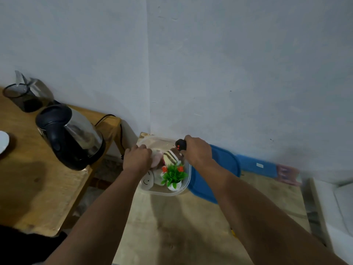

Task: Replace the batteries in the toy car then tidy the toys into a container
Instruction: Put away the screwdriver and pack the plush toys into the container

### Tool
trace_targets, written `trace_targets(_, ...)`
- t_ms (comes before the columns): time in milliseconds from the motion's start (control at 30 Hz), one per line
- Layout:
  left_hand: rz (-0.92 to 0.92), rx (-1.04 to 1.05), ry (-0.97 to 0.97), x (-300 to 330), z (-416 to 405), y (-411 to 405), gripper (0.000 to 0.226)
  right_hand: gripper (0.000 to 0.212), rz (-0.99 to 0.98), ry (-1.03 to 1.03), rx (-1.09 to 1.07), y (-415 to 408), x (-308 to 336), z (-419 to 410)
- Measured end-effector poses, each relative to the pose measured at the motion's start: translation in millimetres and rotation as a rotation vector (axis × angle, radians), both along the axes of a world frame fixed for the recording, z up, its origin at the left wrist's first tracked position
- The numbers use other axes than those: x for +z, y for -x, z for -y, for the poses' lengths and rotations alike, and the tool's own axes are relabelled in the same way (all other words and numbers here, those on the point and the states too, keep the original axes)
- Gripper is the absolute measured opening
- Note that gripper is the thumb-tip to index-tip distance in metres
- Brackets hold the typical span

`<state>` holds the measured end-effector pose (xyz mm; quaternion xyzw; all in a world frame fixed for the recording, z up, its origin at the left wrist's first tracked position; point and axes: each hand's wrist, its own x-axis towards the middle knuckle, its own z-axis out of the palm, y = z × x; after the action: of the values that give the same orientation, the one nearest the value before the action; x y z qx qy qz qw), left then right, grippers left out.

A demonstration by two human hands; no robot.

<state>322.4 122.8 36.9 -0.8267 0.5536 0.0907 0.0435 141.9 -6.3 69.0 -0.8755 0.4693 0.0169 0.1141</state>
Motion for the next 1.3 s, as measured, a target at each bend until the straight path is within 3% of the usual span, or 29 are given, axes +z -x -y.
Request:
trace_targets(233, 0.092, -0.058, -0.08, 3, 20, 2, 0.02, 0.039, 0.02, 0.05, 0.016, 1, -12, 2)
trace_targets(533, -0.084, 0.014, -0.078, 0, 42, -3, 0.035, 0.041, 0.064, 0.123, 0.053, 2, -22, 4)
trace_targets(633, -0.072, 0.013, -0.069, -3, 47, -4, 0.024, 0.04, 0.071, 0.121, 0.026, 0, -21, 3)
trace_targets(1000, 0.066, -0.047, 0.017, -2, 57, -15, 0.027, 0.027, -0.121, 0.007, 0.098, -16, -5, 0)
trace_targets(1133, 0.078, -0.083, 0.007, 1, 60, -7, 0.043, 0.04, -0.196, 0.019, 0.116, -26, 4, -7)
trace_targets(1300, -0.068, 0.068, -0.176, -4, 73, -4, 0.017, 0.048, -0.251, -0.045, 0.084, -35, 3, -10)
